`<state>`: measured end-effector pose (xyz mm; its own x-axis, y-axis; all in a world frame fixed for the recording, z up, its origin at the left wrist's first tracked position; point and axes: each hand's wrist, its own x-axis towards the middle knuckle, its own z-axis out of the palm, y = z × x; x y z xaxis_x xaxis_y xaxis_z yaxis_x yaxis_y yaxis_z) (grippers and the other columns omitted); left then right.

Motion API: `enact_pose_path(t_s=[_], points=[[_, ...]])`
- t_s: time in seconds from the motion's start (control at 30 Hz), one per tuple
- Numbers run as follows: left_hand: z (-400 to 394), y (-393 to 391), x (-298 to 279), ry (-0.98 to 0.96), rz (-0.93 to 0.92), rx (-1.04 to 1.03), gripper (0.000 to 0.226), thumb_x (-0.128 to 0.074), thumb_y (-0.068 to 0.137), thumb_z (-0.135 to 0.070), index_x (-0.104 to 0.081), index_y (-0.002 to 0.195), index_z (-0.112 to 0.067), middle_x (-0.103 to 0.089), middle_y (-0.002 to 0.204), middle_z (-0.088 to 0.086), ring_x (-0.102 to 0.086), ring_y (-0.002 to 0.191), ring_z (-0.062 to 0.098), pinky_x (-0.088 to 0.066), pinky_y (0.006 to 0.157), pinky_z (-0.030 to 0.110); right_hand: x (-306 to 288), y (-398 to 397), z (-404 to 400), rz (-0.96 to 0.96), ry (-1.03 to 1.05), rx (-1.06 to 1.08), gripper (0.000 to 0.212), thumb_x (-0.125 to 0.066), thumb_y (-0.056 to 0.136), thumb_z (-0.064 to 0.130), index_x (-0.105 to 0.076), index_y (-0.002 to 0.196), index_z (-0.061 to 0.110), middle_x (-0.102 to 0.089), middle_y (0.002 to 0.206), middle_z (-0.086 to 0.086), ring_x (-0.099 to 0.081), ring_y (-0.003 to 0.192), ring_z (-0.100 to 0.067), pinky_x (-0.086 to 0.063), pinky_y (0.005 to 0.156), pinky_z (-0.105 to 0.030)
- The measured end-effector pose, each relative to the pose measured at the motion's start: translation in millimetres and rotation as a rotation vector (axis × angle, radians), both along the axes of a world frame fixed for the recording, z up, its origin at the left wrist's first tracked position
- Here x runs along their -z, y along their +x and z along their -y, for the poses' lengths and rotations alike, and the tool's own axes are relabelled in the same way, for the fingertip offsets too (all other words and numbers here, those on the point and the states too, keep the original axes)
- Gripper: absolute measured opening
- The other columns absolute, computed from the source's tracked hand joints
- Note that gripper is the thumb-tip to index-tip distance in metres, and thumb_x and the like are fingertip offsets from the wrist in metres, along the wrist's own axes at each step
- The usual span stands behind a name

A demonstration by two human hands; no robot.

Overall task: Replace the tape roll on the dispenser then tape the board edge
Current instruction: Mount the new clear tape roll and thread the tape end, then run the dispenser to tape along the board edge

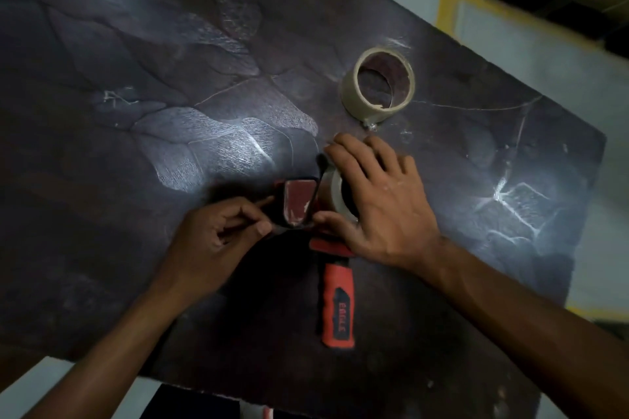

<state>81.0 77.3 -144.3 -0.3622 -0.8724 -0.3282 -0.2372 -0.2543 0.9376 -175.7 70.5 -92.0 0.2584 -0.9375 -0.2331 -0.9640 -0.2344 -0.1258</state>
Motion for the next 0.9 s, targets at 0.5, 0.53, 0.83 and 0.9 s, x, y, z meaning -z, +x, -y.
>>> enact_pose_path(t_s=[0.5, 0.53, 0.83, 0.9], points=[[1, 2, -10, -0.163, -0.036, 0.035, 0.059, -0.069, 0.096, -0.002, -0.060, 0.140, -0.039, -0.083, 0.106, -0.004, -0.079, 0.093, 0.005, -0.053, 0.091, 0.014, 1, -6, -11, 0.039, -0.077, 0.068, 0.115, -0.036, 0.076, 0.097, -0.033, 0.164, 0.025, -0.035, 0.173, -0.004, -0.035, 0.157, -0.036, -0.035, 0.115, -0.062], [2, 2, -10, -0.203, -0.016, 0.058, 0.055, -0.065, 0.096, -0.006, -0.061, 0.138, -0.041, -0.082, 0.110, -0.005, -0.078, 0.088, 0.002, -0.053, 0.089, 0.014, -1, -6, -19, 0.060, -0.106, 0.119, 0.115, -0.038, 0.075, 0.097, -0.032, 0.165, 0.025, -0.033, 0.174, -0.006, -0.032, 0.159, -0.036, -0.033, 0.117, -0.062], [9, 2, -28, -0.302, 0.222, 0.192, 0.082, -0.086, 0.083, -0.032, -0.047, 0.154, -0.044, -0.076, 0.099, 0.010, -0.061, 0.082, 0.011, -0.060, 0.088, 0.039, 1, 33, -129, 0.304, -0.045, 0.500, 0.120, -0.064, 0.076, 0.079, -0.005, 0.169, 0.033, -0.010, 0.179, -0.007, -0.024, 0.159, -0.033, -0.032, 0.115, -0.060], [16, -3, -28, -0.345, 0.259, 0.244, 0.085, -0.090, 0.082, -0.032, -0.046, 0.154, -0.046, -0.077, 0.099, -0.001, -0.060, 0.081, 0.009, -0.059, 0.088, 0.040, 2, 40, -135, 0.360, -0.050, 0.604, 0.121, -0.072, 0.074, 0.074, -0.010, 0.168, 0.030, -0.010, 0.178, -0.008, -0.021, 0.160, -0.030, -0.032, 0.115, -0.057]])
